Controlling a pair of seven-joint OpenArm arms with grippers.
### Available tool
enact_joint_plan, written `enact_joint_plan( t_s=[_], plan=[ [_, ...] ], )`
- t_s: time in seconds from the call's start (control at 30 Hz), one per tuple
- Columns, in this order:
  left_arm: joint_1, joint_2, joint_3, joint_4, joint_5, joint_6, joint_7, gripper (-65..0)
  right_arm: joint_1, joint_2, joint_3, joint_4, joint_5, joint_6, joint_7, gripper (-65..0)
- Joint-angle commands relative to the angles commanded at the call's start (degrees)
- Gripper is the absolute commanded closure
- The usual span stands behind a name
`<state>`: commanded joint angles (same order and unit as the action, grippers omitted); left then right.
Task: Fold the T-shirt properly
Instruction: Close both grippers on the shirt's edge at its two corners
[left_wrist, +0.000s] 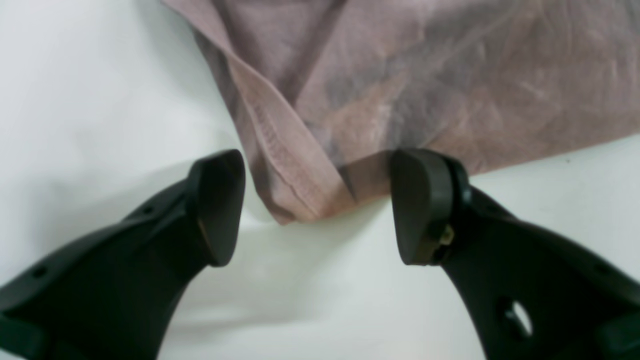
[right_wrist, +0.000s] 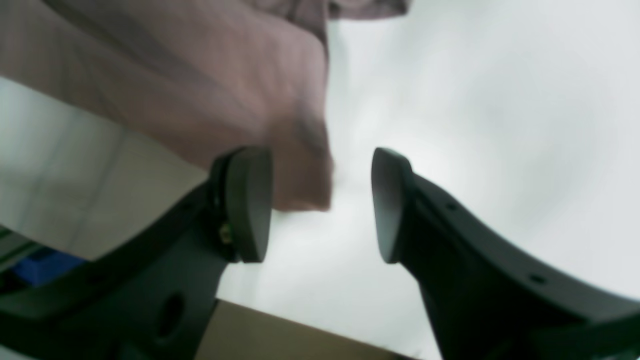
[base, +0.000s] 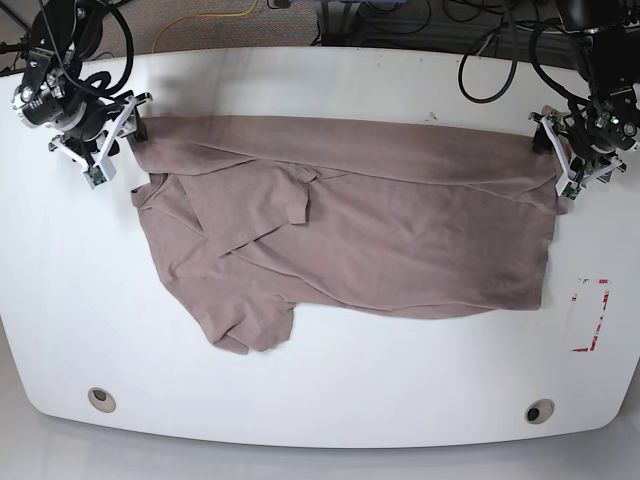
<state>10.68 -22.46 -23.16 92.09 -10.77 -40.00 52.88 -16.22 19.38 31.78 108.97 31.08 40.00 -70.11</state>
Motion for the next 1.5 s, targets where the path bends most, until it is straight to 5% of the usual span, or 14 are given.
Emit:
enact_joint_plan(
  t_s=[0.27,0.53,0.63,0.87,1.17,1.5],
  plan=[
    [0.0,0.0,0.0,0.1,-0.2,0.0,0.0,-42.2,0.8,-3.9,0.0,-0.8,-7.7,0.0,2.4,-48.7],
    [-0.3,0.0,-0.3,0.7,-0.4,0.0,0.1,-50.0,2.0,-5.9,-0.1,-4.2,-13.9,0.0,5.5,-49.6],
    [-0.3,0.1,-0.3,2.3,-0.4,0.0,0.1,-50.8,2.6,-5.9,-0.1,-7.4,-13.8,0.0,5.5,-44.1],
    [-1.6,0.4,-0.6,6.9,-0.4,0.0,1.8,-51.1,3.8,-6.1,0.0,-12.2,-14.1,0.0,5.8,-19.3],
    [-4.4,3.0,-8.7,8.4,-0.3,0.0,6.8,-51.1,3.6,-6.4,0.0,-12.5,-14.1,0.0,7.1,-17.4],
    [-4.7,3.2,-7.9,3.7,-0.4,0.0,6.8,-51.1,3.6,-6.4,0.0,-12.5,-13.9,0.0,7.1,-17.4]
  ],
)
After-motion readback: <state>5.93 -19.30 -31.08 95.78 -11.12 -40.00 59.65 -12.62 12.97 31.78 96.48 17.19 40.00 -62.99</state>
